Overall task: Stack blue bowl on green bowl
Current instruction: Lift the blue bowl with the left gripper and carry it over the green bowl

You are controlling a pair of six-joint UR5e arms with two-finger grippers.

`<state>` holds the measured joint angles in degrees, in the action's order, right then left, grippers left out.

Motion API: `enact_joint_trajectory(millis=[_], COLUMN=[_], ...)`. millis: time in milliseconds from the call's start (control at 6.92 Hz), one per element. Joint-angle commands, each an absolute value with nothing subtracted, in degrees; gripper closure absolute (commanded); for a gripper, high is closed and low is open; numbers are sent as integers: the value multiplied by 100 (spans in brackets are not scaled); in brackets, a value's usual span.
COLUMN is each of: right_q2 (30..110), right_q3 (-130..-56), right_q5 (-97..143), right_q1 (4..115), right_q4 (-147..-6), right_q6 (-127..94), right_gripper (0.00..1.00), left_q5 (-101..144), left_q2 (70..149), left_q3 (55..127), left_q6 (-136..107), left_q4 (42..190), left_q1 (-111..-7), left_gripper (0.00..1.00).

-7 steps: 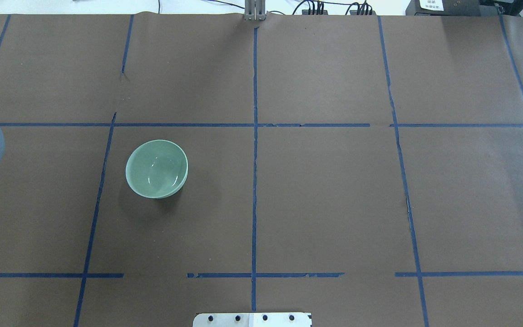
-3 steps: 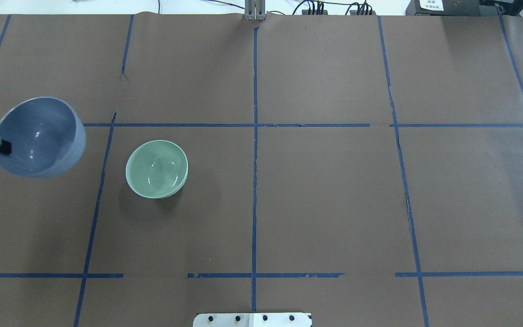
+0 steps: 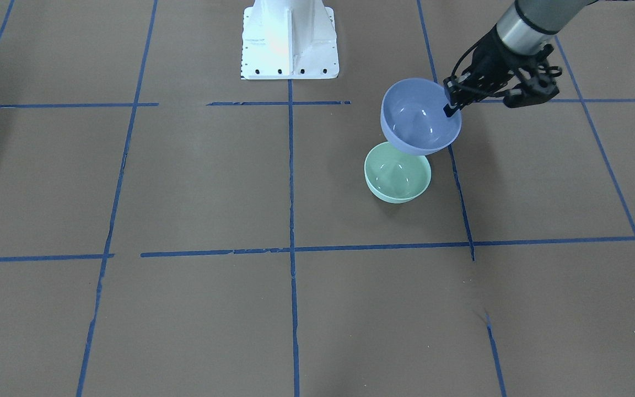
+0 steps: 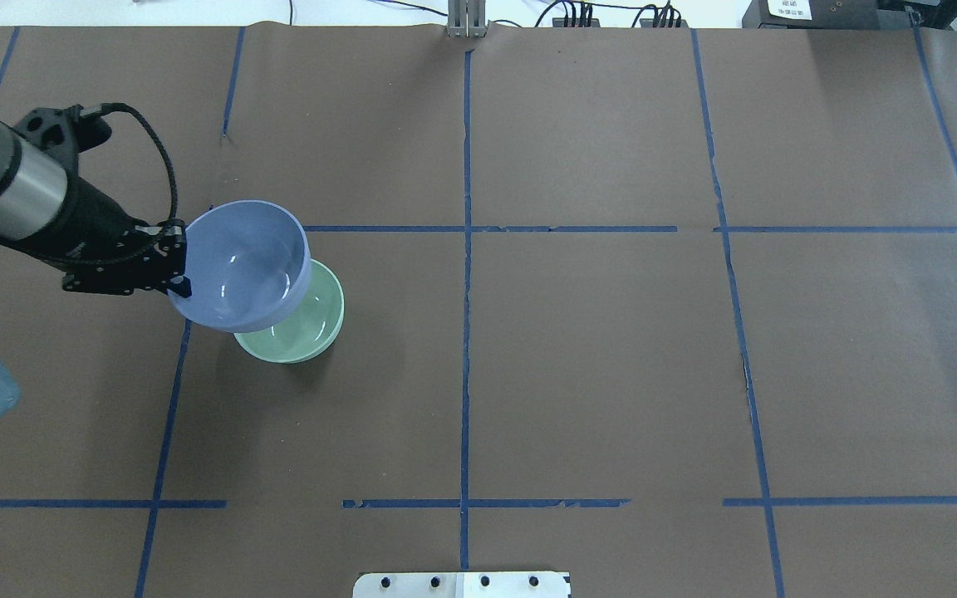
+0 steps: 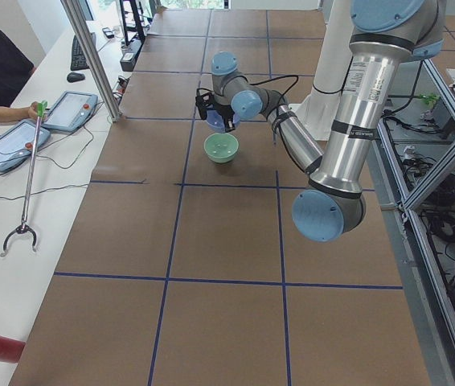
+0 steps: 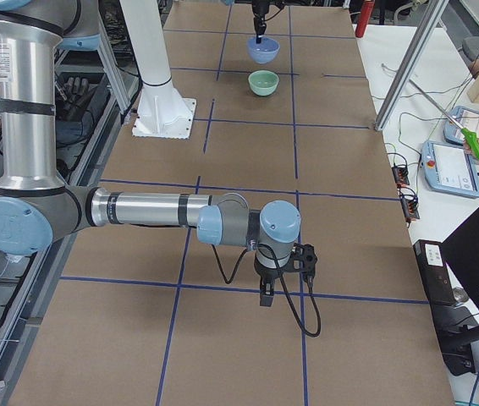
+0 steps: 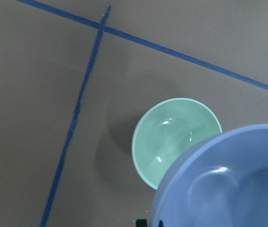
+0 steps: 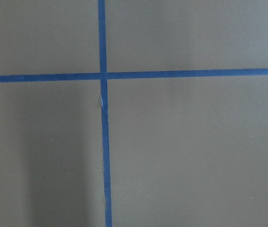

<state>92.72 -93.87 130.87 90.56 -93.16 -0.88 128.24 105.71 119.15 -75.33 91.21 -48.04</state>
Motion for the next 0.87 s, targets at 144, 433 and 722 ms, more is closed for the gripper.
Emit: enact_joint_trajectory(millis=[144, 433, 722], right_q2=[9272, 9272, 9272], right_q3=[-9387, -9387, -9387], right_q5=[13087, 13087, 13087], right_q1=[9053, 9061, 9053], right_q4=[-9316, -9316, -9316], right_q6=[-88, -88, -88], right_gripper=[0, 0, 0], left_q5=[12516, 12472, 12445], left_q2=[10696, 10696, 10670], left_q3=[10936, 10758, 10801], left_q6=[-7848, -7849, -7857], left_q4=[10272, 10520, 10521], left_q1=[-4623, -4562, -4535], left_gripper=[100, 100, 100])
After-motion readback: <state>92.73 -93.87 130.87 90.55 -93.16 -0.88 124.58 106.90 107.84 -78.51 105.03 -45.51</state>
